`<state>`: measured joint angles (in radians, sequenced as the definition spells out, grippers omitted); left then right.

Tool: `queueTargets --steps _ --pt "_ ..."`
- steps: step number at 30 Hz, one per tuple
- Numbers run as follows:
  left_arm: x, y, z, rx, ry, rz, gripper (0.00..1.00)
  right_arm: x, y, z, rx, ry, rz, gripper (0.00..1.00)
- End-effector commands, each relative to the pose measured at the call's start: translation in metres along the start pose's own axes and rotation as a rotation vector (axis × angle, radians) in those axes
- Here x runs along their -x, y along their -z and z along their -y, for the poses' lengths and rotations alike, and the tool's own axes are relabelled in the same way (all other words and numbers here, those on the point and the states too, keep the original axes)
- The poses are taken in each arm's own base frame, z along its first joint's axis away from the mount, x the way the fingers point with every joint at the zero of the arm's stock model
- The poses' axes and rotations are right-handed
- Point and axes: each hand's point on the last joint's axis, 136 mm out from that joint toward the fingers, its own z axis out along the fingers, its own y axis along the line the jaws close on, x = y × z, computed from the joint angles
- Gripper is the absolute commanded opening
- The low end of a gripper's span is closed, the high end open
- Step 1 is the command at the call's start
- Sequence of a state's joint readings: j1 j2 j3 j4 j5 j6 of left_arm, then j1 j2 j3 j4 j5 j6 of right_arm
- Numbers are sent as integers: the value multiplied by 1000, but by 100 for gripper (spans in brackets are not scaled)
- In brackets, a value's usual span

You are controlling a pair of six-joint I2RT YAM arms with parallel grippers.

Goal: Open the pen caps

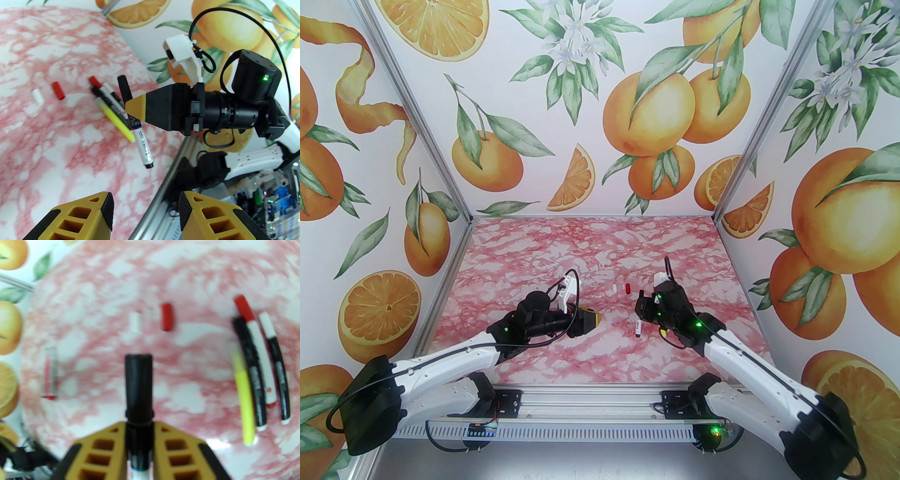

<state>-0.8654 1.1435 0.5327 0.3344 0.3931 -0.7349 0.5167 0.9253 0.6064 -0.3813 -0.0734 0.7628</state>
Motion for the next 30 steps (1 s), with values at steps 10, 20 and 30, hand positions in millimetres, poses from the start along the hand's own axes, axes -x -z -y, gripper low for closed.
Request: queueTargets --steps 10,20,30 --pt "21 -25 48 -229 75 44 50 40 54 -88 402 -83 128 19" --pt "33 -37 64 -317 120 51 50 41 66 -111 515 -106 142 18" --pt "36 -42 69 -335 142 35 51 37 70 -119 555 -109 138 18"
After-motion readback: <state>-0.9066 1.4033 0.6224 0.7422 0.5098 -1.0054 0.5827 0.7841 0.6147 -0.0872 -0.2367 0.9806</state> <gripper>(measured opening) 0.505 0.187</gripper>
